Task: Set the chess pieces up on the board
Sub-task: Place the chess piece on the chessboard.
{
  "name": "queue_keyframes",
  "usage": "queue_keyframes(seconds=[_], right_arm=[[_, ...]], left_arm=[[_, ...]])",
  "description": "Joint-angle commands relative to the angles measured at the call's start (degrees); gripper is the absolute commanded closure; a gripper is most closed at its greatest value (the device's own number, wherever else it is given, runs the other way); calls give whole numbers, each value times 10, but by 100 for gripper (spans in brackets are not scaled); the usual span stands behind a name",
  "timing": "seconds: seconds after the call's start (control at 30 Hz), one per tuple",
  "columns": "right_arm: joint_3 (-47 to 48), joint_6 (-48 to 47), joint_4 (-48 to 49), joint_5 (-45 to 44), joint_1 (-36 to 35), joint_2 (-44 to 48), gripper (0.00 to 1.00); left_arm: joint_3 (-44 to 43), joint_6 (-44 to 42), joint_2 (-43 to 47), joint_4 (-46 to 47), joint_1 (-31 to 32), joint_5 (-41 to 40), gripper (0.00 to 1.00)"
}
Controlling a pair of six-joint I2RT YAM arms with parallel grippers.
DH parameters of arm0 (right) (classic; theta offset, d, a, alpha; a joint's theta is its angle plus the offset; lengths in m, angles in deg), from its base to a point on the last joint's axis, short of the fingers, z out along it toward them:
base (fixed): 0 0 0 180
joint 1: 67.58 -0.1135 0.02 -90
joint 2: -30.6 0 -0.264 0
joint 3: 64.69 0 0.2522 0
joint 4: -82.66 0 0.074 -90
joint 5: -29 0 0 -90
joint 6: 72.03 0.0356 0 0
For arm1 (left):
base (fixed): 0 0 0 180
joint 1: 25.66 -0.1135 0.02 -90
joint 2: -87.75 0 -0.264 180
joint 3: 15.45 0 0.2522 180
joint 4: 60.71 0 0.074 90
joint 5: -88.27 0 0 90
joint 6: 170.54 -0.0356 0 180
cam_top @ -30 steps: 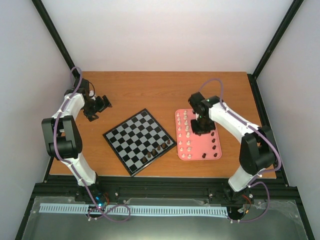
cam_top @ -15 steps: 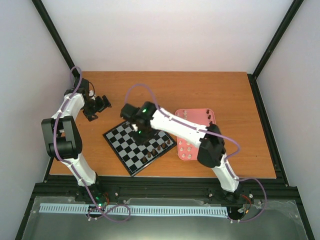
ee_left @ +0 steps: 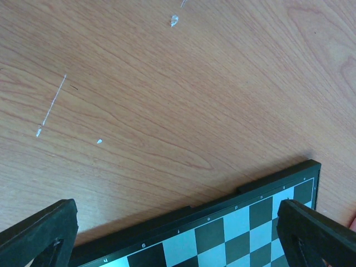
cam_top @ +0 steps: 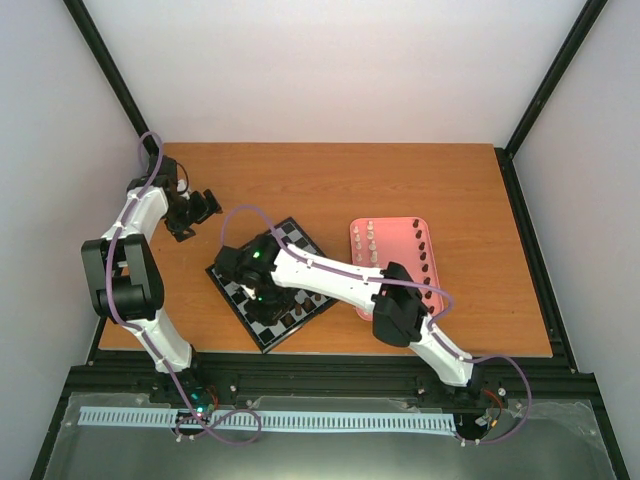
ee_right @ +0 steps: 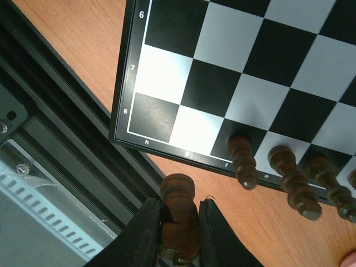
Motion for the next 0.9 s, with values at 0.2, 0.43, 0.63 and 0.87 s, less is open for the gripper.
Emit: queue_keyframes(seconds=[0.2,0.43,0.63,0.87], right_arm=[[12,-4,9,6,-15,-48,95],[4,-9,25,-4,-15,-60,95],[-6,-14,32,-5,-13,-65,95],[-50,-16,55,3,-8,-49,94]], left_arm=[[-9,1,21,8,3,4,0],[-12,2,20,9,3,6,0],[-8,0,19,11,3,6,0],[-6,-1,18,12,3,6,0]])
